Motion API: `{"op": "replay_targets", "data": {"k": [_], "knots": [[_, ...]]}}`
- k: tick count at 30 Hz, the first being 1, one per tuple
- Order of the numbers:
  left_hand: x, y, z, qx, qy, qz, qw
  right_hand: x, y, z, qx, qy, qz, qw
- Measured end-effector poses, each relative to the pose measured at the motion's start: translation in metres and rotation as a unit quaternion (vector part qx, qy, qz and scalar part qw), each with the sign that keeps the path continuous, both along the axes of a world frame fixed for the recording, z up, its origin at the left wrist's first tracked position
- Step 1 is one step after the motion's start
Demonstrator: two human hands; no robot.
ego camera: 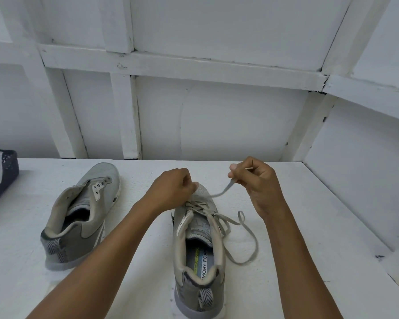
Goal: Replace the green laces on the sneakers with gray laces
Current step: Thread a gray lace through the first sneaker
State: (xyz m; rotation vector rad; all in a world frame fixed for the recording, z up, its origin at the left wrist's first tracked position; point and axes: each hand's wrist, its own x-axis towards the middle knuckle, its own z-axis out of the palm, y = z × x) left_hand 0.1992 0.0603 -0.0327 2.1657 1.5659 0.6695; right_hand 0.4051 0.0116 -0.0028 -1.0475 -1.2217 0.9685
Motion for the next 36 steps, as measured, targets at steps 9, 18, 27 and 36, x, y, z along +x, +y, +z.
{"op": "replay_targets", "data": {"k": [9, 18, 27, 36], "knots": [[-0.017, -0.016, 0.019, -0.24, 0.063, -0.085, 0.965, -0.015, -0.007, -0.011, -0.072, -0.178, 0.088, 0.977], [-0.033, -0.018, 0.012, -0.333, -0.141, -0.053, 0.931, -0.021, -0.005, -0.01, -0.141, -0.25, 0.095, 0.953], [-0.041, -0.015, 0.0, -0.365, -0.225, -0.071, 0.901, -0.044, -0.004, -0.006, -0.179, -0.392, 0.093, 0.898], [-0.042, -0.014, 0.001, -0.373, -0.228, -0.081, 0.896, -0.06, 0.003, -0.007, -0.193, -0.449, 0.119, 0.864]]}}
